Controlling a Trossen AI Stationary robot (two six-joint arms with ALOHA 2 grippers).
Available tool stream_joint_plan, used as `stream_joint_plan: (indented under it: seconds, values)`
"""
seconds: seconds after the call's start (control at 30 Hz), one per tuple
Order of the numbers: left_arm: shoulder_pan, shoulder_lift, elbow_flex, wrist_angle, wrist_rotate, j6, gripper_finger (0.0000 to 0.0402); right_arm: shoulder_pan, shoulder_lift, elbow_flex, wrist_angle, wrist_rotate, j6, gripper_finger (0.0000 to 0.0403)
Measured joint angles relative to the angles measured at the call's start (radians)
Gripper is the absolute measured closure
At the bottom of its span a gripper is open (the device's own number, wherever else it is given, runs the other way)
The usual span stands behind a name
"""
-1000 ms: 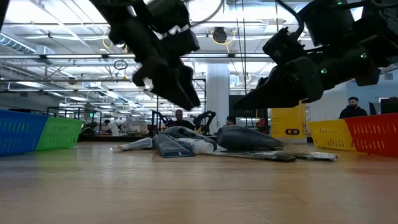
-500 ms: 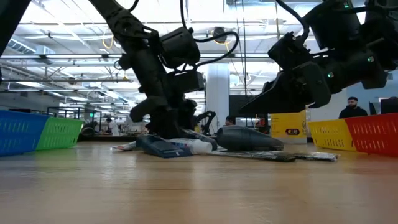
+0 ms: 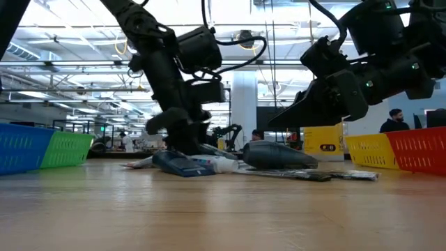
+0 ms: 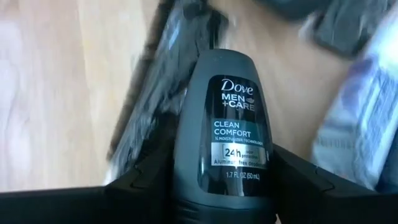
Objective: Pick & Place Travel size toiletries
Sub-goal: Put the black deodorant into the green bin
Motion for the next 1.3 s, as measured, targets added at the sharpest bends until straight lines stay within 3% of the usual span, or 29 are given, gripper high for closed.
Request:
stream_joint_plan:
  seconds: [0.17,0.33,0.67,0.9,1.07,1.3]
  values:
    - [-0.037,-0.099,-0.003,-0.112,-0.07,-0.059,0.0175,-0.004,0.0,0.0,-0.008,0.001,0.0,0.0181]
    - [-0.079,-0.231,-0.002,-0.274,-0.123,-0.177,0.0192,-0.004,0.0,0.0,-0.007,0.001,0.006,0.0181]
    - [-0.22,-0.47,-0.002,-0.712,-0.155,-0.622,0.0169,-0.004,0.0,0.0,0.0,-0.001,0.021,0.0181]
    - [-0.363,-0.537,-0.001,-1.021,-0.139,-1.013,0.019,-0.004,0.0,0.0,0.002,-0.002,0.022,0.0181]
    - [-0.478,-0.545,-0.001,-1.175,-0.06,-1.229,0.0193,-0.004,0.0,0.0,0.002,-0.002,0.023,0.0181]
    - [-0.622,-0.543,-0.001,-1.277,-0.026,-1.413,0.0171,-0.001,0.0,0.0,0.01,-0.002,0.022,0.0181]
